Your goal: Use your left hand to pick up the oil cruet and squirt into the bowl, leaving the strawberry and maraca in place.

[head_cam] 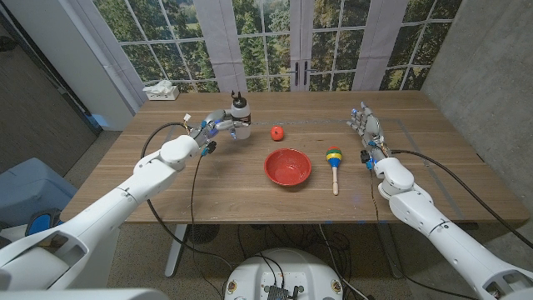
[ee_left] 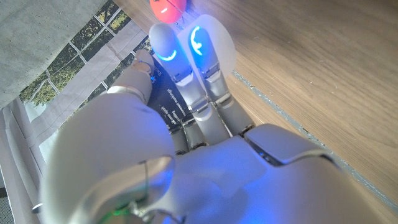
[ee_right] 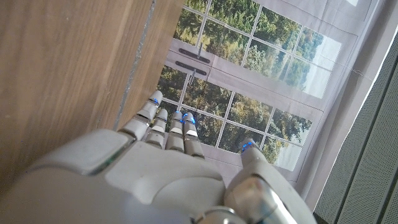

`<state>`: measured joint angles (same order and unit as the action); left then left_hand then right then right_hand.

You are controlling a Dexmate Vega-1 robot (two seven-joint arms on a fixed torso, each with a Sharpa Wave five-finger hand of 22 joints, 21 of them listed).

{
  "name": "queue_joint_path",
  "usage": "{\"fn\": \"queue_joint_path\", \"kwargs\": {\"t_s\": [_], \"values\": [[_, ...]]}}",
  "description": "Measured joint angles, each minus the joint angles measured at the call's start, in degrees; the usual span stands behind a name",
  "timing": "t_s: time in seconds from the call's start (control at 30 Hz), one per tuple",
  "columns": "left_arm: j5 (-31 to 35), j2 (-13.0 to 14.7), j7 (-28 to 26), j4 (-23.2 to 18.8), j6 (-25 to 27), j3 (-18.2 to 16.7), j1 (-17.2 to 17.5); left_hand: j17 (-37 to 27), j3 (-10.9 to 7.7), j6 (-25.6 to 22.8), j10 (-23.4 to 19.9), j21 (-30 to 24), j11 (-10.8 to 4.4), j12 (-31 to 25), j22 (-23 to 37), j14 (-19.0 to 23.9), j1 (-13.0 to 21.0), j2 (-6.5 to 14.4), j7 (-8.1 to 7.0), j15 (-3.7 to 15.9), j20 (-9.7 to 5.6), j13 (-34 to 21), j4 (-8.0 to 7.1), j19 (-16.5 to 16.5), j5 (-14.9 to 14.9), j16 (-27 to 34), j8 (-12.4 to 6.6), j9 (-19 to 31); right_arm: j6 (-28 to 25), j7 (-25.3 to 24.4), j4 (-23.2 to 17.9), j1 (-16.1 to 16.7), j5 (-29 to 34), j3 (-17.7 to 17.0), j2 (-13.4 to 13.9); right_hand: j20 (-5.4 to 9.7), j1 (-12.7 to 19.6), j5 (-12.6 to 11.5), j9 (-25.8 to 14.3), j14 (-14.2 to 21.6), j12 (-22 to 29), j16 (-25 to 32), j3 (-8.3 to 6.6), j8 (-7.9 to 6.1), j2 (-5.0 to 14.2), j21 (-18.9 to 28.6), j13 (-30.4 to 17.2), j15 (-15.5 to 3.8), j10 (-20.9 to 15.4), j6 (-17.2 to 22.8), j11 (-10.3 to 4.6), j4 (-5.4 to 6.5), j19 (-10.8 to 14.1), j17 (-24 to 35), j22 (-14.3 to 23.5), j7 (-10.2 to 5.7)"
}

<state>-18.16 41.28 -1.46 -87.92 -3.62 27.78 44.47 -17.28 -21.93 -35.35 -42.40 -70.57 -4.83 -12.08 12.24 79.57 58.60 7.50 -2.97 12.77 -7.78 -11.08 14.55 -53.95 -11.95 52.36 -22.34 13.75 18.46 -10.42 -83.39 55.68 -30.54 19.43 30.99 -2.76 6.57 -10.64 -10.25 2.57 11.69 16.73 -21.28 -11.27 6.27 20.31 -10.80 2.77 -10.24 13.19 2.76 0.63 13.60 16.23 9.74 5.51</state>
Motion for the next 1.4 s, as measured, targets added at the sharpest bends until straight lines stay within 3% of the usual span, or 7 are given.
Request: {"fn": "queue_joint_path", "kwargs": {"t_s": [0.77, 1.4], "values": [[1.4, 2.8, -0.1, -6.4, 1.8, -0.6, 2.7, 0.3, -0.89, -0.1, -0.2, -0.7, -0.15, 0.8, -0.5, 0.1, -0.3, -0.2, -0.08, -0.09, 0.31, -0.3, 0.89, 0.5, 0.0, 0.4, -0.34, 0.3, 2.0, -1.3, -2.6, 3.6, 0.3, -1.4, 0.5, -0.21, 0.0, 0.0, 0.0, 0.0, -0.3, -0.2, -0.07, 0.0, 0.0, -0.6, 0.0, 0.0, 0.0, 0.0, 0.0, -0.56, 0.2, -0.3, 0.0, 0.0], [6.6, 5.9, 0.5, -11.7, 6.1, 0.1, 2.3, 0.5, -1.36, -0.4, -0.9, -1.4, -0.28, 1.0, -0.8, 0.2, -2.6, 0.4, 0.02, -0.19, 0.31, -0.3, 1.36, 0.5, 0.0, 0.4, -0.91, 0.5, 4.6, -2.0, -3.3, 6.2, 0.5, -2.3, -0.1, 0.0, 0.0, 0.0, 0.0, 0.3, -0.3, -0.2, 0.09, 0.0, 0.0, -1.1, 0.0, 0.32, 0.0, 0.2, 0.0, -0.71, 0.4, -0.3, 0.0, 0.21]]}}
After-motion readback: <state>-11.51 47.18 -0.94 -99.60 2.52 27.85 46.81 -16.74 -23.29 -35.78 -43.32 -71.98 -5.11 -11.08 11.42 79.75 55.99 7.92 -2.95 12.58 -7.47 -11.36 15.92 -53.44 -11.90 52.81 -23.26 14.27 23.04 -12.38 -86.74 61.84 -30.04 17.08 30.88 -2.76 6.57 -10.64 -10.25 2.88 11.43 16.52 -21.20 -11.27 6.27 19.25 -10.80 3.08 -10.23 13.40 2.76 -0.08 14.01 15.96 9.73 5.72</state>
